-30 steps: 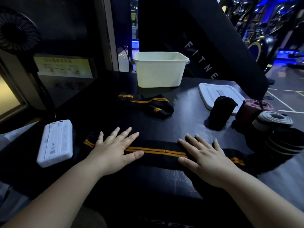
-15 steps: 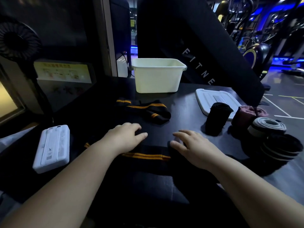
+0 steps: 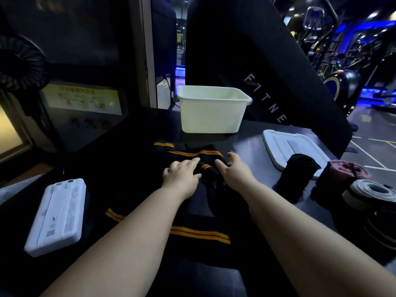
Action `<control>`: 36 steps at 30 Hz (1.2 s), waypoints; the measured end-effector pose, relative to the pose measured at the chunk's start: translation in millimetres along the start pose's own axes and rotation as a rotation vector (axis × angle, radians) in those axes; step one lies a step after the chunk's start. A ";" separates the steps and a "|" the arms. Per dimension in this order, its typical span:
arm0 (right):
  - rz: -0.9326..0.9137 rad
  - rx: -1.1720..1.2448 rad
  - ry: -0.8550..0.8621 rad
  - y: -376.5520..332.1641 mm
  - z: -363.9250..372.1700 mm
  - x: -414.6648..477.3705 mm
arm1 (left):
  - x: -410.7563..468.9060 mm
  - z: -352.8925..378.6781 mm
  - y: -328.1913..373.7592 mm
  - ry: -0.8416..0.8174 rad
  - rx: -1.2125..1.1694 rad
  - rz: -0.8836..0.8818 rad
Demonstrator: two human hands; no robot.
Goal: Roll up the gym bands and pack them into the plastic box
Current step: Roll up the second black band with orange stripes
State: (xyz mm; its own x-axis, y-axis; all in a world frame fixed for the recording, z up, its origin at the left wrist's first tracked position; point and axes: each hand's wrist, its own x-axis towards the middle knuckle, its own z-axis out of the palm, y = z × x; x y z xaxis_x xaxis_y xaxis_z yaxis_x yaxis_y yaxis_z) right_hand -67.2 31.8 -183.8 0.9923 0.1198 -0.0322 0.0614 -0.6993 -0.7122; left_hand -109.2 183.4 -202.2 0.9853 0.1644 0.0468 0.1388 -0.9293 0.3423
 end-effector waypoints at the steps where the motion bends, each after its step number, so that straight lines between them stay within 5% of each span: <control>1: 0.021 -0.003 0.010 -0.7 1.9 4.9 | 1.0 0.4 -1.7 0.030 -0.020 -0.001; 15: -0.020 0.046 0.001 0.7 -22.5 -13.2 | -12.9 -4.2 -6.8 0.167 -0.237 0.126; 19: -0.034 -0.008 0.023 18.5 -41.0 -25.9 | -10.8 -8.0 -17.0 0.449 -0.217 -0.040; 25: -0.064 -0.242 0.002 41.6 -48.6 -46.7 | -1.7 -5.9 -22.2 0.152 -0.245 -0.227; 36: -0.083 0.122 0.208 61.0 -48.9 -47.5 | -2.2 -6.5 -12.7 0.159 -0.389 -0.146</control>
State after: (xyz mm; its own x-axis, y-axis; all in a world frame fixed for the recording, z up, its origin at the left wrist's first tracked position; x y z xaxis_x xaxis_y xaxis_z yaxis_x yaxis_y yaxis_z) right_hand -105.2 -51.0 -191.4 0.9859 0.0166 0.1663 0.1427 -0.6014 -0.7861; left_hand -113.7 197.0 -200.6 0.9262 0.3620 0.1049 0.1978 -0.7039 0.6822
